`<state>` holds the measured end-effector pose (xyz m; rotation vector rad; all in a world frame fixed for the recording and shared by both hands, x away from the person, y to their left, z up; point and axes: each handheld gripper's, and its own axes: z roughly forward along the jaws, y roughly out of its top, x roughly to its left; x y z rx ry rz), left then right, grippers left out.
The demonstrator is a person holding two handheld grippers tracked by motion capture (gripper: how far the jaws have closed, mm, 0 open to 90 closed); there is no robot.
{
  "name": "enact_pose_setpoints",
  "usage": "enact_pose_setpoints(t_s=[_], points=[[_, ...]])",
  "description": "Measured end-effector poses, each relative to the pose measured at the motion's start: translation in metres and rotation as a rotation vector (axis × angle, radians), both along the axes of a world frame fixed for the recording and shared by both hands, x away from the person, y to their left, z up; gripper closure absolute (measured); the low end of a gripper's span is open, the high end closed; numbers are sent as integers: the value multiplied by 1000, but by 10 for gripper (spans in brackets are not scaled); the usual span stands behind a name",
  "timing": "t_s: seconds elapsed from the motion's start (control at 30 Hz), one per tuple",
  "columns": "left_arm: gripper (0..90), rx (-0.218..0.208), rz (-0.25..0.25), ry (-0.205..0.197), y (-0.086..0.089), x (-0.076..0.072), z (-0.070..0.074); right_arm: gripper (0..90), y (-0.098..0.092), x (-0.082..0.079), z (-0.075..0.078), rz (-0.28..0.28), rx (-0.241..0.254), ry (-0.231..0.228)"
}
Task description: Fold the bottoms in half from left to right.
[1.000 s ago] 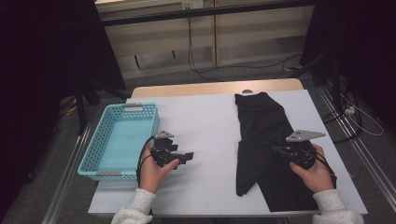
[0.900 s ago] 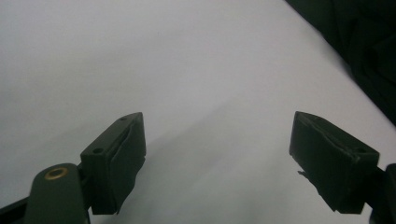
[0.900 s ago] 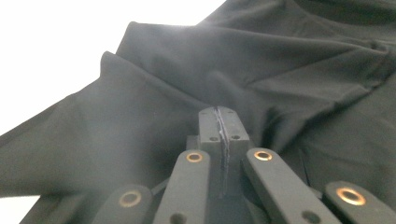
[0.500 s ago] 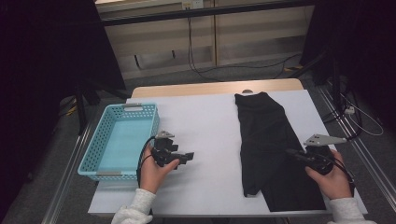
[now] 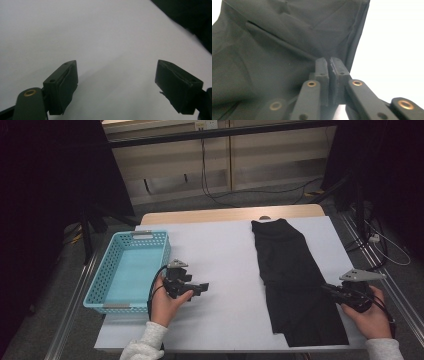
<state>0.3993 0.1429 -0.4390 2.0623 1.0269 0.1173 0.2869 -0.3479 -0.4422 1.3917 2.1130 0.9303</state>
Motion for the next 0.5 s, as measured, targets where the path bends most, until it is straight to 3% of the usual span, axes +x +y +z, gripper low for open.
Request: enact_pose_setpoints(t_s=[0.1, 0.27, 0.4, 0.5], points=[[186, 1, -1, 4, -1, 0, -1, 700, 13, 2, 3, 23, 3, -21], [185, 6, -1, 0, -2, 0, -1, 653, 49, 13, 3, 118, 55, -21], [183, 10, -7, 8, -2, -1, -1, 606, 74, 24, -1, 173, 69, -9], [177, 11, -2, 8, -1, 0, -2, 567, 86, 30, -6, 183, 58, 6]])
